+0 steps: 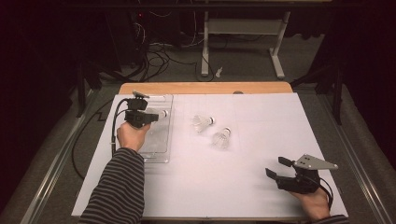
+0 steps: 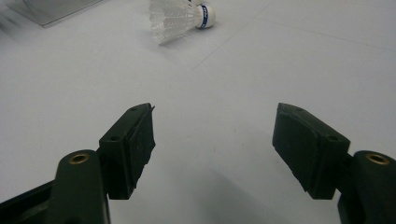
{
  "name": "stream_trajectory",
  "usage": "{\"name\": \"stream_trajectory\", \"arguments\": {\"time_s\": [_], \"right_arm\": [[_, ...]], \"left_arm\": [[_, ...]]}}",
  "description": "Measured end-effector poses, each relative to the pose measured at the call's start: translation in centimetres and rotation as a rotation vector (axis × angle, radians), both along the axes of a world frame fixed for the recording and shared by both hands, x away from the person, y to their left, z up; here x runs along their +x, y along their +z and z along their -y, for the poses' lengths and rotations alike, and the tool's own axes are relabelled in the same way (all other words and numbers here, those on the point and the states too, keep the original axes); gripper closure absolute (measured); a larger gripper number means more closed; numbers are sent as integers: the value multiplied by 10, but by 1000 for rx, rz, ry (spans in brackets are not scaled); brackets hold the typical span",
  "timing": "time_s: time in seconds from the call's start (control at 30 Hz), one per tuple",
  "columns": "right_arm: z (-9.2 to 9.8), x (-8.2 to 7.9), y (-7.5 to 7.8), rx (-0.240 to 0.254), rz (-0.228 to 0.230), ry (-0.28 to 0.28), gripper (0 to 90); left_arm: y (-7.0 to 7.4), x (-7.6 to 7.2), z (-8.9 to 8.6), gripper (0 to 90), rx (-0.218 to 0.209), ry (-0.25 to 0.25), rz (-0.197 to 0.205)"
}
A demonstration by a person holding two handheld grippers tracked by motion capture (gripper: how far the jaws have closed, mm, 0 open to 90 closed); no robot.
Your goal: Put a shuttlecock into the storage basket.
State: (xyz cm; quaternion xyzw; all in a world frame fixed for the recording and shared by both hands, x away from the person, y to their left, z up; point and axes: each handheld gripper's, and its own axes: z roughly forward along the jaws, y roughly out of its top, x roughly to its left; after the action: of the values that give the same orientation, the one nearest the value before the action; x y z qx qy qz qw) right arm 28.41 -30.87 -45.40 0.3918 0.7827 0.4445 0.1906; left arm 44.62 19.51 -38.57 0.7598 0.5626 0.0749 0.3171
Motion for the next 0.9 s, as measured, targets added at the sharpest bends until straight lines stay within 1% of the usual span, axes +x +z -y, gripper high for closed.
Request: {"name": "stream_trajectory", "arguments": {"time_s": [0.23,0.6,0.73,0.8,0.9], "right_arm": [[0,0,0,-3,1,4,300],[0,-1,0,-3,5,5,300],[0,-1,0,-2,5,4,300],[0,0,0,-2,4,3,300],[0,-1,0,-5,5,3,300]], "left_arm": [[-5,4,5,897,19,-10,-17],[-9,6,10,893,27,-22,-33],[-6,5,9,862,24,-21,-20],[-6,4,8,849,30,-30,-28],[-6,3,7,805,30,-30,-30]]}}
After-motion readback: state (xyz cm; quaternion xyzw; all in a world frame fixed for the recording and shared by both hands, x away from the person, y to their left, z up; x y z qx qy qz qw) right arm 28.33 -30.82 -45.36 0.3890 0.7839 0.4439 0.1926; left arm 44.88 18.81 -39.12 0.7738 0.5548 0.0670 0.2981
